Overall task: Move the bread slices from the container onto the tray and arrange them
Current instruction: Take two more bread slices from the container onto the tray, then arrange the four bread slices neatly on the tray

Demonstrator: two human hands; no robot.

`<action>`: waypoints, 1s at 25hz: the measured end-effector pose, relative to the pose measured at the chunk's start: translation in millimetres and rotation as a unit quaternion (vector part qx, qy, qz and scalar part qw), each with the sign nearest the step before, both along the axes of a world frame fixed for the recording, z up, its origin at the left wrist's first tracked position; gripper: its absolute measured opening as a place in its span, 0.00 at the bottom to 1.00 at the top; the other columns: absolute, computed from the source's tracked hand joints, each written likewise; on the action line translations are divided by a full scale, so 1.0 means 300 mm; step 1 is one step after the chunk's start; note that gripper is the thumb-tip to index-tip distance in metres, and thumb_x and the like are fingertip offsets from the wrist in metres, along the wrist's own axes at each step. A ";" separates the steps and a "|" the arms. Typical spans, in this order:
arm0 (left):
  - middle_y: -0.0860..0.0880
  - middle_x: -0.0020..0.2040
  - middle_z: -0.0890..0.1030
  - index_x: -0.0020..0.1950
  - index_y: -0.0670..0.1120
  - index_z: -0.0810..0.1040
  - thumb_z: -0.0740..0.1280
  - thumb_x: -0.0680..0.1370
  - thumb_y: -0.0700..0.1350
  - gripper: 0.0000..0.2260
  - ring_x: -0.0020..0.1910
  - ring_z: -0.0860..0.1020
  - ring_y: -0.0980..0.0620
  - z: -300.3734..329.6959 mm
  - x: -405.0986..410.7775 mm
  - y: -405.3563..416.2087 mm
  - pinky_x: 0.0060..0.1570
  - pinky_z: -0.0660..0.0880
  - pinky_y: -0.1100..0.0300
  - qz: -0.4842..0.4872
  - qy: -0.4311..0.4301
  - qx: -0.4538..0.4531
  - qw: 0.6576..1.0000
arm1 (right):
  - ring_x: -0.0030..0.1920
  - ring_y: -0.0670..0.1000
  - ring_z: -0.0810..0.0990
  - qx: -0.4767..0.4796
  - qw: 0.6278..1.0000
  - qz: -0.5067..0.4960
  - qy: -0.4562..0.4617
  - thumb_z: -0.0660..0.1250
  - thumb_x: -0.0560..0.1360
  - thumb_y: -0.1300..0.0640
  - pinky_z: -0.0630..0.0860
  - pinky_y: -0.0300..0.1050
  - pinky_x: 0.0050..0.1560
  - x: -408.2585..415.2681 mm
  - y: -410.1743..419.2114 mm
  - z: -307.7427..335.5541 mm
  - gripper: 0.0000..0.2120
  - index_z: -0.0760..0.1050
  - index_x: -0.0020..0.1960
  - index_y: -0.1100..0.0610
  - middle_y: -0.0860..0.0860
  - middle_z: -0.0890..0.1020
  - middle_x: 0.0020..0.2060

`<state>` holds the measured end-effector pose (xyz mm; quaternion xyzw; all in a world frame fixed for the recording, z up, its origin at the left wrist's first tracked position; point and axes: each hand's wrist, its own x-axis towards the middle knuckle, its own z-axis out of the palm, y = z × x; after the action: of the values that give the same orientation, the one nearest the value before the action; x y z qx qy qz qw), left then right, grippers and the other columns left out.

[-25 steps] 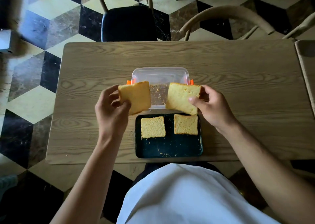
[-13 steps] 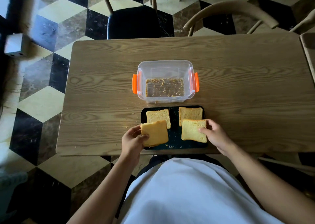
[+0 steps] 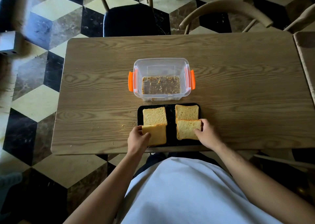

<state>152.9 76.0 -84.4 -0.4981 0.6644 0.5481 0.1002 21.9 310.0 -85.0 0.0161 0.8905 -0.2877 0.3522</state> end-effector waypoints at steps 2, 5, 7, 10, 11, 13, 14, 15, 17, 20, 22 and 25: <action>0.47 0.52 0.83 0.68 0.45 0.74 0.68 0.74 0.41 0.22 0.47 0.82 0.50 0.018 -0.008 -0.002 0.44 0.81 0.54 -0.015 -0.024 -0.022 0.999 | 0.53 0.60 0.81 0.036 0.999 0.031 0.014 0.67 0.77 0.54 0.77 0.48 0.50 -0.006 0.002 0.013 0.26 0.67 0.72 0.60 0.60 0.81 0.56; 0.49 0.48 0.83 0.68 0.44 0.72 0.67 0.75 0.44 0.21 0.45 0.82 0.47 0.034 -0.022 -0.010 0.49 0.81 0.48 -0.038 -0.040 -0.038 0.998 | 0.45 0.58 0.79 0.091 0.992 0.081 0.027 0.66 0.77 0.52 0.70 0.41 0.41 -0.017 -0.011 0.045 0.26 0.67 0.71 0.63 0.61 0.81 0.52; 0.52 0.46 0.81 0.67 0.43 0.73 0.67 0.75 0.45 0.21 0.45 0.82 0.48 0.043 -0.037 -0.017 0.50 0.81 0.47 -0.050 -0.047 -0.054 0.996 | 0.41 0.56 0.77 0.128 0.986 0.101 0.039 0.66 0.77 0.52 0.68 0.40 0.36 -0.027 -0.031 0.071 0.20 0.72 0.64 0.64 0.61 0.81 0.51; 0.45 0.59 0.83 0.69 0.41 0.73 0.67 0.76 0.46 0.22 0.54 0.81 0.46 0.050 -0.073 -0.046 0.56 0.79 0.48 -0.054 -0.044 -0.065 0.995 | 0.43 0.55 0.76 0.120 0.985 0.115 0.050 0.66 0.77 0.52 0.69 0.39 0.36 -0.040 -0.113 0.097 0.15 0.75 0.57 0.63 0.61 0.81 0.52; 0.43 0.61 0.83 0.69 0.41 0.74 0.67 0.75 0.46 0.22 0.56 0.81 0.45 0.052 -0.090 -0.054 0.58 0.79 0.47 -0.053 -0.039 -0.065 0.996 | 0.44 0.54 0.77 0.095 0.987 0.119 0.054 0.66 0.77 0.52 0.72 0.40 0.37 -0.040 -0.153 0.097 0.14 0.76 0.56 0.61 0.58 0.82 0.51; 0.41 0.52 0.85 0.60 0.39 0.79 0.67 0.74 0.45 0.17 0.50 0.82 0.42 0.070 -0.132 -0.062 0.51 0.80 0.47 -0.056 -0.035 -0.066 0.996 | 0.48 0.54 0.81 0.039 0.990 0.126 0.049 0.67 0.75 0.50 0.78 0.43 0.44 -0.035 -0.243 0.088 0.14 0.78 0.57 0.57 0.53 0.83 0.50; 0.42 0.40 0.84 0.48 0.39 0.80 0.66 0.73 0.44 0.10 0.40 0.81 0.42 0.072 -0.149 -0.065 0.40 0.79 0.50 -0.062 -0.040 -0.074 0.995 | 0.49 0.53 0.81 0.016 0.991 0.126 0.038 0.66 0.75 0.49 0.78 0.43 0.47 -0.030 -0.287 0.080 0.15 0.78 0.58 0.55 0.52 0.83 0.50; 0.46 0.29 0.77 0.36 0.42 0.75 0.65 0.71 0.44 0.06 0.30 0.75 0.45 0.069 -0.164 -0.066 0.29 0.71 0.55 -0.072 -0.046 -0.085 0.993 | 0.51 0.53 0.81 0.000 0.992 0.126 0.028 0.67 0.75 0.48 0.77 0.44 0.48 -0.027 -0.330 0.070 0.17 0.77 0.60 0.55 0.52 0.82 0.52; 0.54 0.20 0.65 0.28 0.48 0.63 0.64 0.70 0.42 0.13 0.23 0.64 0.51 0.069 -0.190 -0.068 0.26 0.58 0.59 -0.080 -0.054 -0.089 0.991 | 0.54 0.55 0.80 -0.002 0.992 0.121 0.020 0.67 0.75 0.46 0.77 0.45 0.50 -0.026 -0.399 0.046 0.23 0.74 0.65 0.56 0.54 0.80 0.57; 0.54 0.16 0.63 0.25 0.48 0.61 0.64 0.70 0.40 0.16 0.20 0.61 0.54 0.062 -0.211 -0.074 0.25 0.56 0.60 -0.065 -0.067 -0.085 0.992 | 0.57 0.59 0.78 0.038 0.992 0.116 0.022 0.67 0.75 0.45 0.75 0.45 0.52 -0.024 -0.453 0.007 0.25 0.72 0.66 0.58 0.58 0.76 0.61; 0.54 0.17 0.62 0.26 0.48 0.60 0.63 0.69 0.40 0.16 0.22 0.61 0.52 0.055 -0.215 -0.072 0.25 0.56 0.59 -0.061 -0.065 -0.080 0.993 | 0.59 0.60 0.78 0.059 0.991 0.114 0.024 0.67 0.75 0.45 0.75 0.46 0.54 -0.018 -0.468 -0.016 0.25 0.71 0.66 0.58 0.59 0.75 0.62; 0.45 0.26 0.76 0.32 0.42 0.74 0.63 0.70 0.42 0.07 0.30 0.73 0.38 0.051 -0.216 -0.062 0.28 0.68 0.52 -0.053 -0.060 -0.079 0.994 | 0.60 0.61 0.77 0.061 0.992 0.105 0.023 0.67 0.75 0.45 0.76 0.49 0.57 -0.017 -0.477 -0.032 0.26 0.70 0.67 0.59 0.60 0.74 0.63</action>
<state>88.0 57.5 -69.0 -0.5009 0.7238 0.4567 0.1290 16.9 166.8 -94.6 -0.0625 0.9109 -0.1951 0.3582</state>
